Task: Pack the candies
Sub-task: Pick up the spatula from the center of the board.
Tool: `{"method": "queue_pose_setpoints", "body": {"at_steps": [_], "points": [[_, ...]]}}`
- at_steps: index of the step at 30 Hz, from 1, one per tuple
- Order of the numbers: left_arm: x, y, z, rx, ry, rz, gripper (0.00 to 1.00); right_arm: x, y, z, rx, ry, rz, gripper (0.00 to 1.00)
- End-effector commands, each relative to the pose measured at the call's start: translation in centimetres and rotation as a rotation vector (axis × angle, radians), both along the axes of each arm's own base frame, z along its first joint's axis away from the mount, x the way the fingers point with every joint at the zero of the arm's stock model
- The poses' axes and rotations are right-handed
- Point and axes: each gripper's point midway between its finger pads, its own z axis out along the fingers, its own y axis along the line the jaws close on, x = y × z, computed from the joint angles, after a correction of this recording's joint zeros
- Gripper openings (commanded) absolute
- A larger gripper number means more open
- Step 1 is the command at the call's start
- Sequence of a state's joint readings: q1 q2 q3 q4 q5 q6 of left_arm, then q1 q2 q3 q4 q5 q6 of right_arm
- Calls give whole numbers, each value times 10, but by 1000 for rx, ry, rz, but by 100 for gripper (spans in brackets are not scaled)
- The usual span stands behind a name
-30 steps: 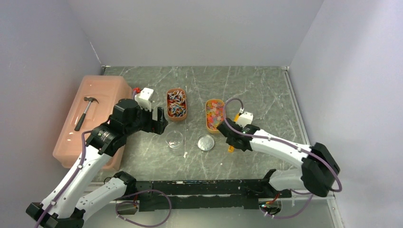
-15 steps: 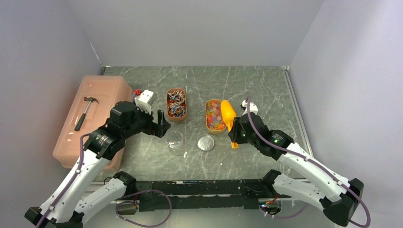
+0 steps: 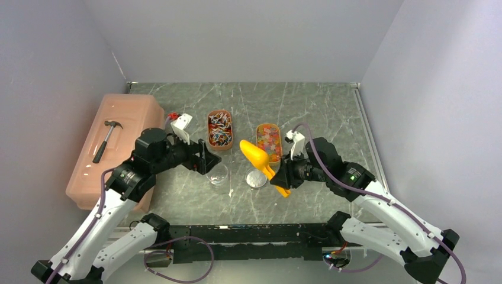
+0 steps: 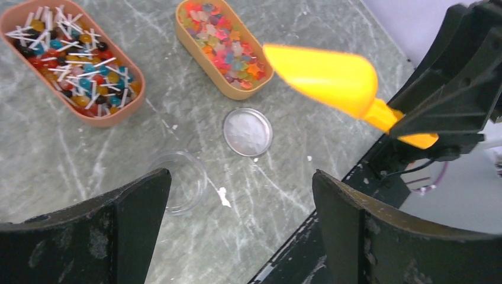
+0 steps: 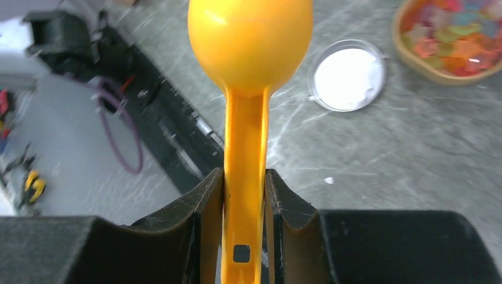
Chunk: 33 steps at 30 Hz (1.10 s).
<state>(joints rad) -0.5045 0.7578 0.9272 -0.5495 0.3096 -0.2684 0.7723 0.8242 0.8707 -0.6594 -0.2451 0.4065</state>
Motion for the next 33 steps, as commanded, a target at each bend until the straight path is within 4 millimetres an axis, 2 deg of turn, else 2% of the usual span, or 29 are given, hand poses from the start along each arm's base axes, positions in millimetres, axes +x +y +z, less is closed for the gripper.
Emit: {"method": "queue_pose_setpoints", "body": {"at_steps": [1,8,13,16,20,27,33], "points": [[-3,-20,25,-135,50,-49,95,-31,26,41,166,-56,283,0],[-16,-39,29,-247,176,-116,95,-52,34,48,216,-67,452,0],[-30,-39,37,-265,166,-171,95,-62,39,51,244,-51,517,0],[-36,-34,33,-230,131,-188,95,-67,42,51,268,-29,544,0],[-43,-30,31,-192,27,-241,95,-70,46,53,299,1,560,0],[-71,-25,59,-205,-229,-384,95,-80,52,53,352,96,609,0],[-90,-17,55,-145,-356,-465,95,-89,52,64,404,114,655,0]]}}
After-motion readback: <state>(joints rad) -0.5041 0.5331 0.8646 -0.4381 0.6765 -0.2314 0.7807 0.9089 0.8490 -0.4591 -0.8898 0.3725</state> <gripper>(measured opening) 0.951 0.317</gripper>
